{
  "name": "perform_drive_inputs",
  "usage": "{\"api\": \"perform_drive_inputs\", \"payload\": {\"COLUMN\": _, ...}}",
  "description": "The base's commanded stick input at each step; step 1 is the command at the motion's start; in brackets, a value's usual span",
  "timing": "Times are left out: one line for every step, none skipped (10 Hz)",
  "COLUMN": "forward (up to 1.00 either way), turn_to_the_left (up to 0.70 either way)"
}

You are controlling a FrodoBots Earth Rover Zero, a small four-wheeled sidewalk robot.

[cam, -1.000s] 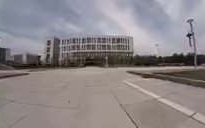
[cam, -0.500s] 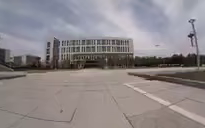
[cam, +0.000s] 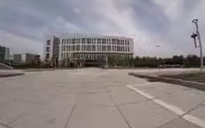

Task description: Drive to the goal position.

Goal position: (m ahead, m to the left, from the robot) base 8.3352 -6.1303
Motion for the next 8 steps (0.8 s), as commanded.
{"api": "perform_drive_inputs", "payload": {"forward": 0.7, "turn_to_the_left": 0.0}}
{"api": "perform_drive_inputs", "payload": {"forward": 0.7, "turn_to_the_left": 0.0}}
{"api": "perform_drive_inputs", "payload": {"forward": 0.7, "turn_to_the_left": 0.0}}
{"api": "perform_drive_inputs", "payload": {"forward": 0.7, "turn_to_the_left": 0.0}}
{"api": "perform_drive_inputs", "payload": {"forward": 0.7, "turn_to_the_left": 0.0}}
{"api": "perform_drive_inputs", "payload": {"forward": 0.7, "turn_to_the_left": 0.0}}
{"api": "perform_drive_inputs", "payload": {"forward": 0.7, "turn_to_the_left": 0.0}}
{"api": "perform_drive_inputs", "payload": {"forward": 0.7, "turn_to_the_left": 0.0}}
